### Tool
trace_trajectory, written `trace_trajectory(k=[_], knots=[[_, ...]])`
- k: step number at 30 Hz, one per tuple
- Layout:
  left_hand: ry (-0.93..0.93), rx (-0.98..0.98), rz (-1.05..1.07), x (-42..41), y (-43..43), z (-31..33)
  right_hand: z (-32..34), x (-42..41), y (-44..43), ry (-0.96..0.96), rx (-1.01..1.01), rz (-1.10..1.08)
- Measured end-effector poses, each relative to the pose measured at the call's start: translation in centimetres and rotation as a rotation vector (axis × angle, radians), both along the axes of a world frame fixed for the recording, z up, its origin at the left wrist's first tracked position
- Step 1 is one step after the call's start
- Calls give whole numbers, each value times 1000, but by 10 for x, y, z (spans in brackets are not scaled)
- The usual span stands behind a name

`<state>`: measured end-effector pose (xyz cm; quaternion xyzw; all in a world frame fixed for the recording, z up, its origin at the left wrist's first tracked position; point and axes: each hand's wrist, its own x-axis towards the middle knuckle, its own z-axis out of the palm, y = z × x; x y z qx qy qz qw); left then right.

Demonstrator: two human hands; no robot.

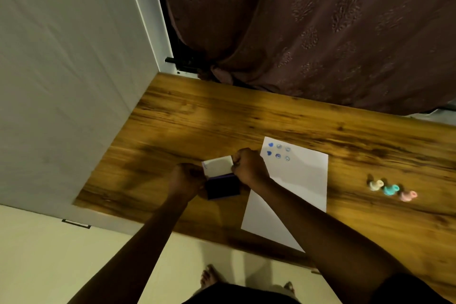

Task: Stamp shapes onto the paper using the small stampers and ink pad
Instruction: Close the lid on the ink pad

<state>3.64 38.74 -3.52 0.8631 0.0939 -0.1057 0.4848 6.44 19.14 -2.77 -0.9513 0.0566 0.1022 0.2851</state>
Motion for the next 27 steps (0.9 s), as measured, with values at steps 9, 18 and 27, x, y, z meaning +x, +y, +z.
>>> trace_trajectory(k=[9, 18, 27], knots=[[-29, 15, -19, 0, 1, -8, -9, -7, -6, 26, 68, 13], [-132, 105, -20, -9, -4, -4, -2, -20, -19, -18, 126, 15], [-155, 113, -67, -24, 2, 6, 0, -43, -25, -38, 241, 43]])
